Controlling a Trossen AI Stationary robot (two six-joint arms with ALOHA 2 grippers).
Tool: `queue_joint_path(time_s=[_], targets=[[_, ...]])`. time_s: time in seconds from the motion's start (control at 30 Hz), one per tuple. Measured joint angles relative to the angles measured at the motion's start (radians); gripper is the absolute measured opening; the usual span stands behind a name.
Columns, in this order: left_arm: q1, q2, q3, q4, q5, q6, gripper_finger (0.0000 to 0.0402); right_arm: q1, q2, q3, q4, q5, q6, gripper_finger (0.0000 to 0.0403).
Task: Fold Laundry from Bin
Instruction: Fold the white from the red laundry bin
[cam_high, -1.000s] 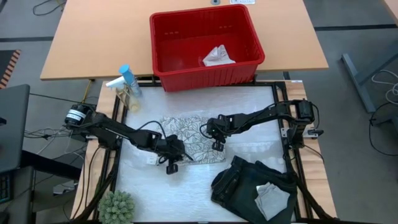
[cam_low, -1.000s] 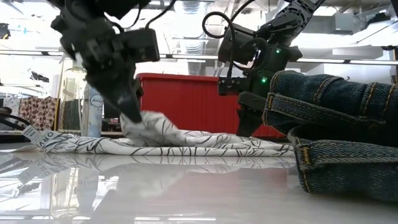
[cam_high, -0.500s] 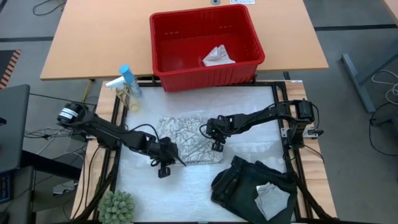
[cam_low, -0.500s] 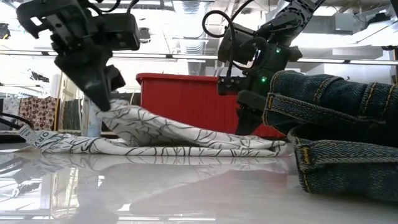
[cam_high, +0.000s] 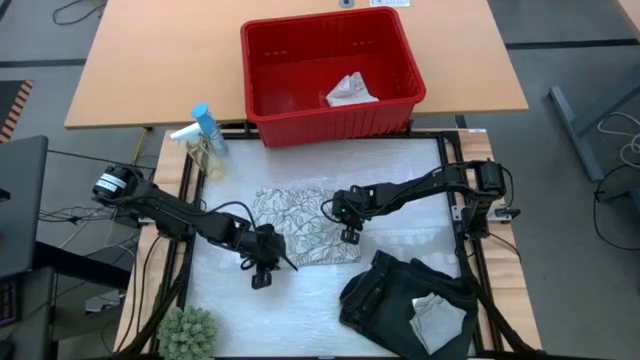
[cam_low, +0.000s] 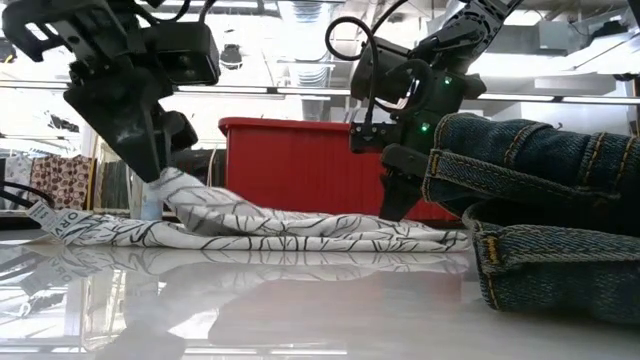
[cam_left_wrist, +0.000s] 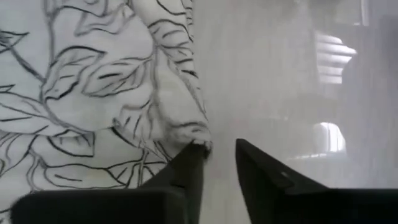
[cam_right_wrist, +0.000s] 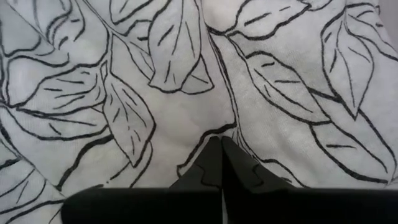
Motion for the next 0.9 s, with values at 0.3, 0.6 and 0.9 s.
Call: queue_joint_path(time_s=[0.3,0.6,0.9], targets=[[0.003,0.0,-0.014,-0.117,-0.145,-0.146,0.0159,0.0,0.0,0.0,0.0,0.0,0.0,0.0022],[0.062,-0.05,-0.013,0.142,-0.418,-0.033,0.0143,0.0,0.0,0.0,0.004,0.0,0.0,0.0022],[0.235,0.08,-0.012,0.213,-0.385,0.147,0.0141,0.0,0.0,0.0,0.007,0.0,-0.001,0.0022]])
